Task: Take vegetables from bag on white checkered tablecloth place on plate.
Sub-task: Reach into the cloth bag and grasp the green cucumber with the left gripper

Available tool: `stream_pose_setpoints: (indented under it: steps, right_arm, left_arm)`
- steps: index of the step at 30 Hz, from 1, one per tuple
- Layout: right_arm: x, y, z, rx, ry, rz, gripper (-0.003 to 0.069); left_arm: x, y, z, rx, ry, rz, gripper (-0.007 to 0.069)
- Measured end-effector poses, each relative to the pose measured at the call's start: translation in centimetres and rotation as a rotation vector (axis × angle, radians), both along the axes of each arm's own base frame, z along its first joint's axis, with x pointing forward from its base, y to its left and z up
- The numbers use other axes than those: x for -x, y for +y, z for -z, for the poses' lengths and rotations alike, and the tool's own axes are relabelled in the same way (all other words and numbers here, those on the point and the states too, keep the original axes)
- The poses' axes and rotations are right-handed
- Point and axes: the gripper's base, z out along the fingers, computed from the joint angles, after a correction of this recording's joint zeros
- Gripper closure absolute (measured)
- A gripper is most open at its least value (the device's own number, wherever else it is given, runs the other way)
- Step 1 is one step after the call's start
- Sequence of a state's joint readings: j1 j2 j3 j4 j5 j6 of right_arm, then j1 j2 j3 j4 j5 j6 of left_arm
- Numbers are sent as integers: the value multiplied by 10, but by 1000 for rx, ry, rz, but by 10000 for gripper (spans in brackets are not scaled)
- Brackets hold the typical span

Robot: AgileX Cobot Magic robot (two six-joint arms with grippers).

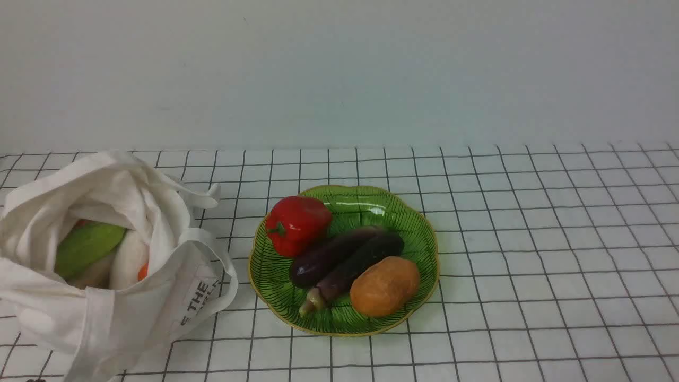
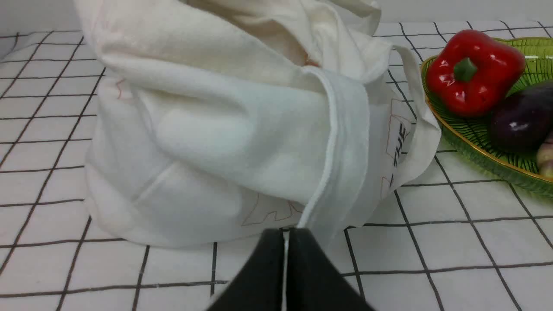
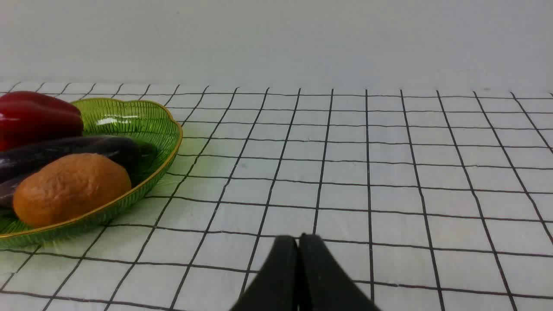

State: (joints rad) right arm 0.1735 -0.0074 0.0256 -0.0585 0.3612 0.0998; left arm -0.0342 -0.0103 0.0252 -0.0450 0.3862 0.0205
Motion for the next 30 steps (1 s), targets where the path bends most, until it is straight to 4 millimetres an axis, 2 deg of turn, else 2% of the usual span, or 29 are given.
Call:
stream_pose_setpoints:
  steps: [26, 29, 30]
  right_arm:
    - [0, 0, 0, 0, 0, 0, 673]
    - [0, 0, 0, 0, 0, 0, 673]
    - [0, 0, 0, 0, 0, 0, 673]
  left_arm:
    - [0, 0, 0, -16, -4, 1, 632]
    - [-2, -1, -4, 62, -53, -9, 632]
    - [-2, -2, -8, 163, -86, -20, 632]
